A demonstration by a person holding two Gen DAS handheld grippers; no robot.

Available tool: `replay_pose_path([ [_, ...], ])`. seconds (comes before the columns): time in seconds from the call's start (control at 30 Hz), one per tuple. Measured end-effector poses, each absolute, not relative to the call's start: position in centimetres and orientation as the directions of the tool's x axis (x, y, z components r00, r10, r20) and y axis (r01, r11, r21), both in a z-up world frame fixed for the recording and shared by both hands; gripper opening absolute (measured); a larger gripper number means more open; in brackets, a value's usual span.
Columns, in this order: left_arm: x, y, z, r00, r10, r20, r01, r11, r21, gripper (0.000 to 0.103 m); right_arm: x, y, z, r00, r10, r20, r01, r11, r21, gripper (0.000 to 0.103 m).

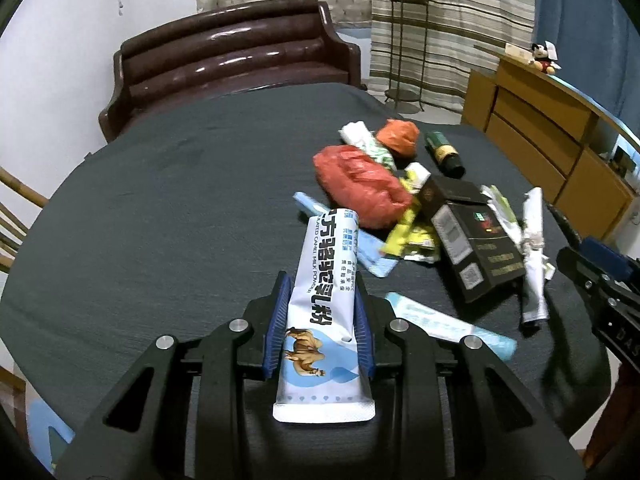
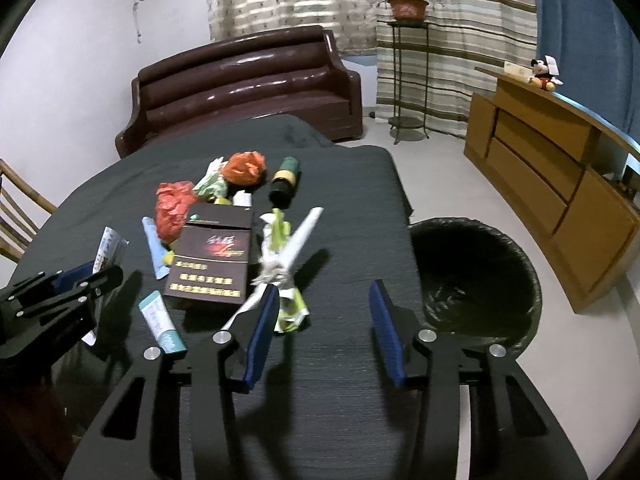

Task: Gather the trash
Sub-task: 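Grasp the white camel-print toothpaste tube with the left tool while the right tool approaches a white paper strip, then close the right tool on the white folded paper strip and lift it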

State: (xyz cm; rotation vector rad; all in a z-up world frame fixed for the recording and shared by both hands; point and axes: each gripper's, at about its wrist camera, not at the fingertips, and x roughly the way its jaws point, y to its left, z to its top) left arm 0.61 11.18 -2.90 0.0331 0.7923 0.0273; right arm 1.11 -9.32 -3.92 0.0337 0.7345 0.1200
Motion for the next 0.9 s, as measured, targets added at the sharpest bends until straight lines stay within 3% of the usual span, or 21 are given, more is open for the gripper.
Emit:
replay_pose_path([
  [0.33, 0.9, 13.7, -2.7, 0.704, 0.045, -0.708, -0.039, 0.999, 0.025, 0.029, 4.0, -8.4, -3.5, 0.748, 0.094, -0.656, -0.062, 0.995, 0.072, 0.046],
  [0.6, 1.8, 14.1, -2.7, 0.713, 0.064, -0.698, -0.044, 0.998, 0.047, 0.029, 5.7, -8.5, -4.5, 0.708, 0.131, -0.694, -0.065, 0.991, 0.121, 0.032],
  [0.77, 2.4, 14.3, -3.1, 0.701, 0.057, -0.711, -0.048, 0.998, 0.032, 0.029, 5.8, -8.2, -4.7, 0.700, 0.169, -0.694, -0.089, 0.985, 0.150, 0.016],
  [0.9, 2.5, 14.1, -3.6, 0.694, 0.047, -0.719, -0.045, 0.999, 0.022, 0.030, 5.5, -8.1, -4.6, 0.695, 0.191, -0.693, -0.100, 0.980, 0.170, 0.013],
])
